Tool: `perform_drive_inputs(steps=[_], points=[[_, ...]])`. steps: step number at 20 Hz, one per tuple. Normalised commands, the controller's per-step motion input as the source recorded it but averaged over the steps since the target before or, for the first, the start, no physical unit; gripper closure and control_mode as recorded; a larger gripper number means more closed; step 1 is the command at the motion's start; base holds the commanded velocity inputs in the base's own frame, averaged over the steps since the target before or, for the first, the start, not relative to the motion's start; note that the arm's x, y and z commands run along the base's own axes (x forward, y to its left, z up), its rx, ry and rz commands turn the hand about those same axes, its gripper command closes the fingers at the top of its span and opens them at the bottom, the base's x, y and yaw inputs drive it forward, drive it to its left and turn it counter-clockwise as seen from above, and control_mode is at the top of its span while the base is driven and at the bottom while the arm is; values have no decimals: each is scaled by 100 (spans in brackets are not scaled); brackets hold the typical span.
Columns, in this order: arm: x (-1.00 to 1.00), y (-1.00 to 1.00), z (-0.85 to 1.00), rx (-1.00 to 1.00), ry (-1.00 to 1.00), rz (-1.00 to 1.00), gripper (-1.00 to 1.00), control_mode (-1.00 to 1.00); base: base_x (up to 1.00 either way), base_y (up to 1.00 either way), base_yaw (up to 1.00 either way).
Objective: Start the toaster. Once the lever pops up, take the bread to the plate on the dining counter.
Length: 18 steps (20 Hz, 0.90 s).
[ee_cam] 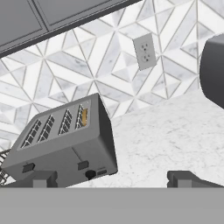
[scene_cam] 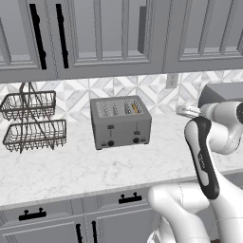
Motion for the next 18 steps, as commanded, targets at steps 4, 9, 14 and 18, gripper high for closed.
perform_drive_inputs(steps=[4,9,14,18], points=[[0,0,0,0,0,0,-100,-100,0,0,0],[0,0,0,0,0,0,-100,-100,0,0,0],[0,0,0,0,0,0,-100,-100,0,0,0],[0,0,0,0,0,0,-100,-100,0,0,0]])
